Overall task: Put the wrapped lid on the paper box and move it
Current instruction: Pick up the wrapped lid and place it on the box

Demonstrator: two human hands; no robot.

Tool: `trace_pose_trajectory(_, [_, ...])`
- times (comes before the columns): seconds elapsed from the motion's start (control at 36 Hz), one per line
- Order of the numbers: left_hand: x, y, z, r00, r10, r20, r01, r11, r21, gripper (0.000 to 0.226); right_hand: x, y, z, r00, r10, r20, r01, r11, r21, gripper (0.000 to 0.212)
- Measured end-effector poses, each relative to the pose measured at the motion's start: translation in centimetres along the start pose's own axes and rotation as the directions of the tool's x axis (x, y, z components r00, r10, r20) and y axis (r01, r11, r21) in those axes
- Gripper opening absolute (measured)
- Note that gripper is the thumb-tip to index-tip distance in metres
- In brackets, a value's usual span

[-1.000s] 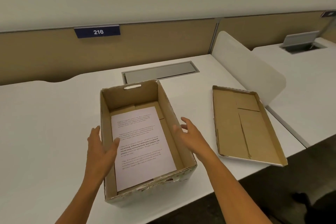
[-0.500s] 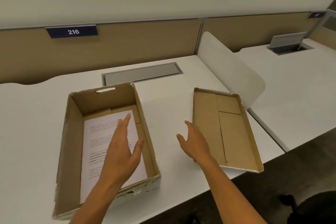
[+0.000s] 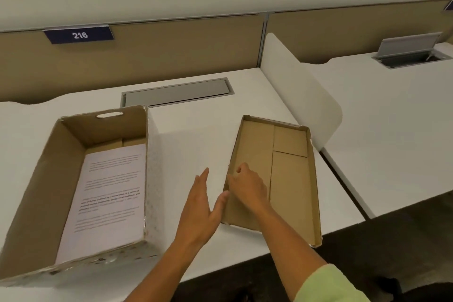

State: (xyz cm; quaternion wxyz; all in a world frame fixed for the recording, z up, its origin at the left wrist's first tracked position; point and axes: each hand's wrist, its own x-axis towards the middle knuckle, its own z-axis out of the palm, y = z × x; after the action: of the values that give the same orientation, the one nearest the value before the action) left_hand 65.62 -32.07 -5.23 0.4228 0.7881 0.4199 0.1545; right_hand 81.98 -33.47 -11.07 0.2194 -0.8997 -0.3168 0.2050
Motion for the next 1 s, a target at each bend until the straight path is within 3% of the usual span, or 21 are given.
trace_pose_trajectory(0.17, [-0.7,-2.0,2.5,0.988,-0.153,0.023,0.154,0.988,-0.022,0.089,2.0,-1.3,1.8,0.999,-0.014,0.038,0.019,0.990,-0.138,0.065])
trace_pose_trajectory(0.39, [-2.2,-3.5,1.9,0.980,-0.200,-0.008,0.201,0.980,0.014,0.081,3.4,-1.2,1.6,0.995,-0.022,0.100,0.045,0.973,-0.226,0.015])
trace_pose_trajectory(0.5, [-3.1,-3.6,1.2,0.977,-0.214,-0.003,0.214,0.977,0.028,0.081,2.8,-0.9,1.2,0.994,-0.033,0.105,0.055,0.974,-0.219,0.014])
trace_pose_trajectory(0.58, [-3.7,-3.7,0.8,0.981,-0.195,0.021,0.194,0.981,0.025,0.081,1.9,-1.0,0.6,0.995,-0.049,0.087,0.066,0.974,-0.215,0.025])
trace_pose_trajectory(0.78, [-5.5,-4.2,-0.1,0.965,-0.126,0.230,0.104,0.989,0.106,0.082,-1.7,-2.5,-2.6,0.995,-0.081,-0.067,0.073,0.991,-0.115,0.036])
trace_pose_trajectory(1.0, [-7.9,-4.5,-1.0,0.953,-0.024,0.301,0.012,0.999,0.041,0.082,-7.7,-4.2,-7.9,0.934,-0.105,-0.342,0.115,0.993,0.007,0.026])
